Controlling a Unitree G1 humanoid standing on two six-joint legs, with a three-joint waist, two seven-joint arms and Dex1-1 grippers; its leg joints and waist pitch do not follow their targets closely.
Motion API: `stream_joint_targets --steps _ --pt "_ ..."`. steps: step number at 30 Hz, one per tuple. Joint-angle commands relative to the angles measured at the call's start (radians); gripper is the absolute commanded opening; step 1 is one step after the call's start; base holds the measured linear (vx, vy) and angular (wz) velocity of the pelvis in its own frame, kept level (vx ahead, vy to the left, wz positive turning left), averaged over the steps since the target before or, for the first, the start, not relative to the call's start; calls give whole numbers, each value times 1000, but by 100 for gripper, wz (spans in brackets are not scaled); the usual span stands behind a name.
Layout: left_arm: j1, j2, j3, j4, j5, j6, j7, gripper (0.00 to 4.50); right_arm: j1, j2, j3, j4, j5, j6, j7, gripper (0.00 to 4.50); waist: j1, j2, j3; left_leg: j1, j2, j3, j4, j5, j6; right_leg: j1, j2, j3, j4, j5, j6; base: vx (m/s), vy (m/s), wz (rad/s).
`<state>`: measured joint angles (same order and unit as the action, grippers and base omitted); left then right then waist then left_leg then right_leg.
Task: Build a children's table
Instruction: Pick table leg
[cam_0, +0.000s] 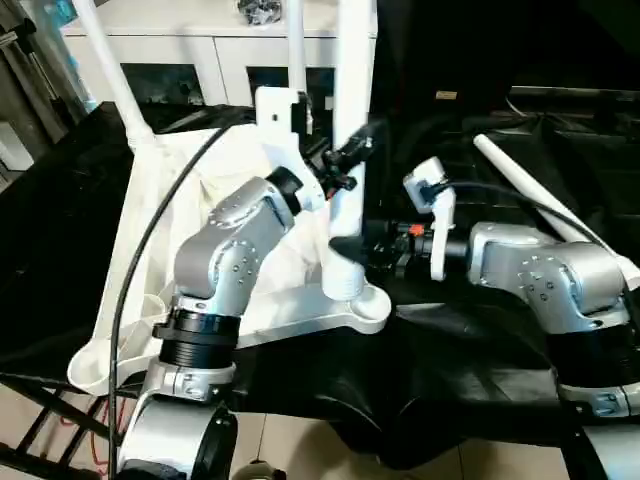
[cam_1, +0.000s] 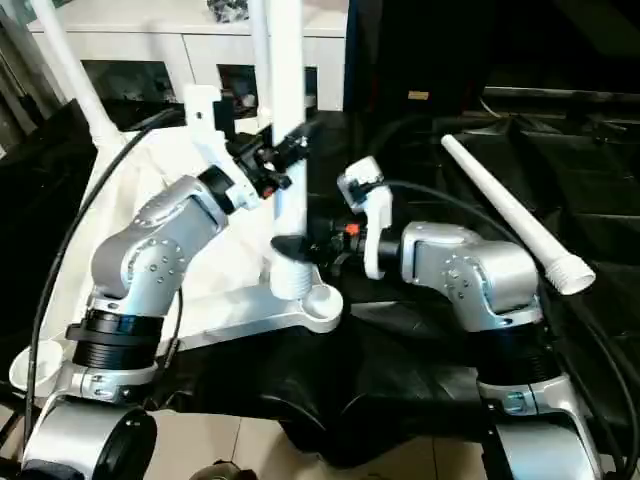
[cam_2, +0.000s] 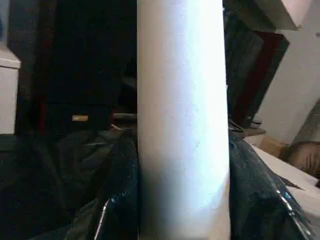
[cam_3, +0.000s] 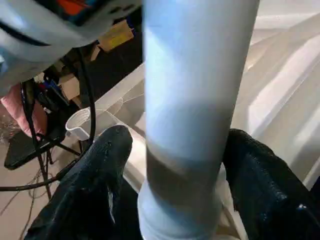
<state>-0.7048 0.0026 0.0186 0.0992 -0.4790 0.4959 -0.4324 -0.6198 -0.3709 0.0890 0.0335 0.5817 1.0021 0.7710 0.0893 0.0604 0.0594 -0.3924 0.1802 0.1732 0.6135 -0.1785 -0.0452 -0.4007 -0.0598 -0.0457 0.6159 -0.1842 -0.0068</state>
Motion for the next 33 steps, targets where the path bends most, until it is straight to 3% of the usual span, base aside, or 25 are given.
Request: stream_joint_targets --steps 1,13,25,33 --pt "3 1 -11 -30 -15 5 -11 184 -19 5 5 5 1 13 -6 309 1 -24 -81 16 37 -12 -57 -90 31 54 -71 38 -71 -180 -196 0 0 0" --pt "0 -2 -13 -34 -21 10 -34 184 -32 21 7 46 -5 23 -10 309 1 -23 -81 15 36 -12 -57 -83 30 55 -70 38 -70 -167 -196 0 0 0" --pt "-5 -2 -11 -31 -28 12 -39 184 -24 11 25 40 -6 35 10 207 2 -22 -81 16 37 -12 -58 -87 28 56 -71 38 -70 -167 -195 0 0 0" --pt "-10 -3 -6 -24 -20 8 -15 183 -23 11 27 48 -13 27 6 196 1 -20 -82 15 37 -13 -57 -86 29 55 -69 38 -68 -152 -200 0 0 0"
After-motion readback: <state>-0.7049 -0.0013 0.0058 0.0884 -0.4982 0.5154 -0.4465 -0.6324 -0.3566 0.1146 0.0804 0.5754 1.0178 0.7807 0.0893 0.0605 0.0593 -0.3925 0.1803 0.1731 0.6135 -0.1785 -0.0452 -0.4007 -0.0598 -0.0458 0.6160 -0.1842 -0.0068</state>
